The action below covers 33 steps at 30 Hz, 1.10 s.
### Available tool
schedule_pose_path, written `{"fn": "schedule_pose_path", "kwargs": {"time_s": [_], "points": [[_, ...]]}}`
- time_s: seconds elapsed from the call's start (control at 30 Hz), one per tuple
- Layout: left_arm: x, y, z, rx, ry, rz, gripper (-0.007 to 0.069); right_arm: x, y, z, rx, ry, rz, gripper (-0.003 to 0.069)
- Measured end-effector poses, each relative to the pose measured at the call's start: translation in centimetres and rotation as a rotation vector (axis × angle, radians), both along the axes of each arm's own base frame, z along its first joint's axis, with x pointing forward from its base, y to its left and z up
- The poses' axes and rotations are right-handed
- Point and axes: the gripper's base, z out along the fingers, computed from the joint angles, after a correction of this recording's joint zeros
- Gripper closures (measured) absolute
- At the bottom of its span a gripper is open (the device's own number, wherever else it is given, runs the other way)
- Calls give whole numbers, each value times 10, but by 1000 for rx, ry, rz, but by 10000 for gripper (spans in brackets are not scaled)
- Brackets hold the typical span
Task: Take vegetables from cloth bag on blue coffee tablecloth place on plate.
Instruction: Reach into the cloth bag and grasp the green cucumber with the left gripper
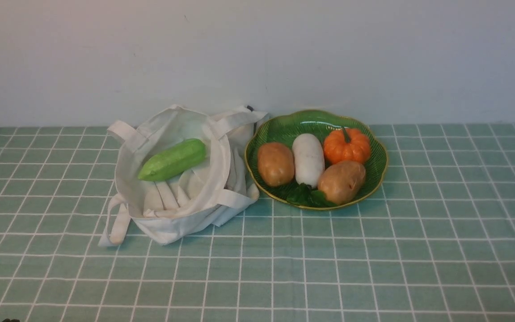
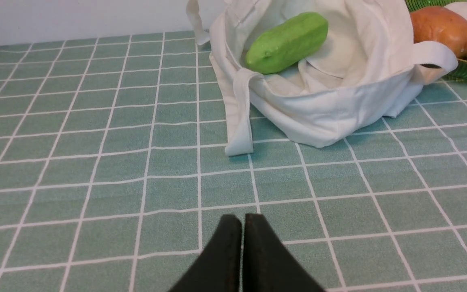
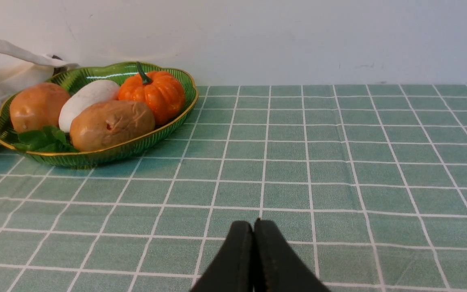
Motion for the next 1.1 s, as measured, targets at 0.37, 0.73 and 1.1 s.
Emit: {"fn": "schedule_pose_path", "kwargs": {"time_s": [0.37,0.73,1.1], "points": [[0,0,0,0,0,0,629,0,0,0,0,0,0,675],[0,-17,14,-1058,83,80,629,0,0,0,0,0,0,675],[2,-12,26,-1264,-23,96,629,0,0,0,0,0,0,675]]}}
